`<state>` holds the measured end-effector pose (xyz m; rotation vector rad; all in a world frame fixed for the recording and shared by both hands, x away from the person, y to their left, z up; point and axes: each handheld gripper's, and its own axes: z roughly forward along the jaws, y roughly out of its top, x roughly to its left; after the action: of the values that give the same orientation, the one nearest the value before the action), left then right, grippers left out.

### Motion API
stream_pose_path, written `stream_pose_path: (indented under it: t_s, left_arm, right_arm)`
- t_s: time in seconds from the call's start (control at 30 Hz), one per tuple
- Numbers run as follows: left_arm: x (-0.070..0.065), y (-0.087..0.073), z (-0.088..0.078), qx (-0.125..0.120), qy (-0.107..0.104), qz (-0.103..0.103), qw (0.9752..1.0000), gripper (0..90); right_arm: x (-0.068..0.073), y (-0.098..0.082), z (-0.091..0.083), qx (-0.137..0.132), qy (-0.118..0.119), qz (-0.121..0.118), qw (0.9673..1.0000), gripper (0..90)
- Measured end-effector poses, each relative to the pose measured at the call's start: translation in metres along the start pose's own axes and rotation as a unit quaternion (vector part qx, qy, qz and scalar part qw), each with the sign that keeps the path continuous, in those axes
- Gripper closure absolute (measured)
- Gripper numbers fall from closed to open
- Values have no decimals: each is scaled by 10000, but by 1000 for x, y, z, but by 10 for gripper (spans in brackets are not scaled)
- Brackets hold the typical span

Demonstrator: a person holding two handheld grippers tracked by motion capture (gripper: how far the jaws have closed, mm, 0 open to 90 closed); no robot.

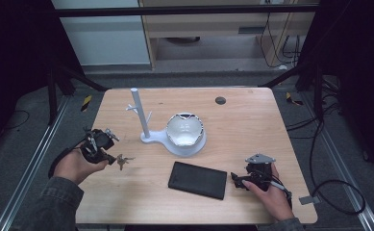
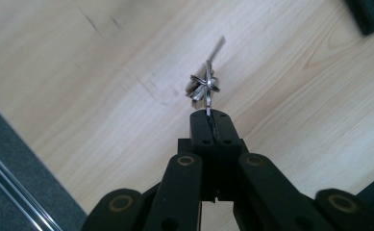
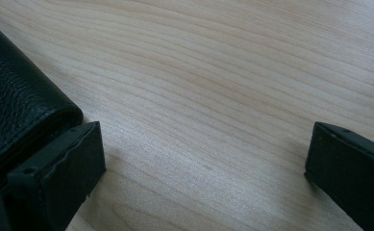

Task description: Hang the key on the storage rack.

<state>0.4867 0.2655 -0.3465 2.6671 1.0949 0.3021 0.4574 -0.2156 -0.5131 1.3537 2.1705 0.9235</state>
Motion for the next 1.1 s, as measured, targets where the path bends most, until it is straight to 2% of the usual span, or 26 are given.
stream_pose_path:
  t_s: [0.03, 0.17, 0.4, 0.43, 0.47, 0.63, 0.8, 0.93, 1.1]
  left_arm:
    - [0, 0, 0, 0, 0, 0, 10000, 900]
    - [2, 15, -25, -128, 146, 49, 9998, 900]
    - [10, 28, -37, -172, 195, 24, 9997, 900]
    - [13, 32, -43, -296, 185, -36, 9994, 900]
    - [13, 32, -43, -296, 185, -36, 9994, 900]
    - [15, 45, -61, -307, 293, 60, 9991, 900]
    - [17, 52, -69, -331, 333, 44, 9989, 900]
    - [20, 56, -71, -254, 268, 50, 9993, 900]
    - [25, 54, -76, -302, 326, -116, 9989, 900]
  right_arm:
    - [0, 0, 0, 0, 0, 0, 10000, 3]
    - [0, 0, 1, -2, 11, -22, 10000, 3]
    - [0, 1, 1, -5, 13, -30, 10000, 3]
    - [0, 1, 1, -5, 13, -30, 10000, 3]
    - [0, 1, 1, -5, 13, -30, 10000, 3]
    - [0, 1, 1, -12, 14, -30, 10000, 3]
    - [0, 1, 1, -4, 6, -24, 10000, 3]
    - [0, 1, 1, -5, -1, -10, 10000, 3]
    - [1, 2, 2, 4, -14, 22, 10000, 3]
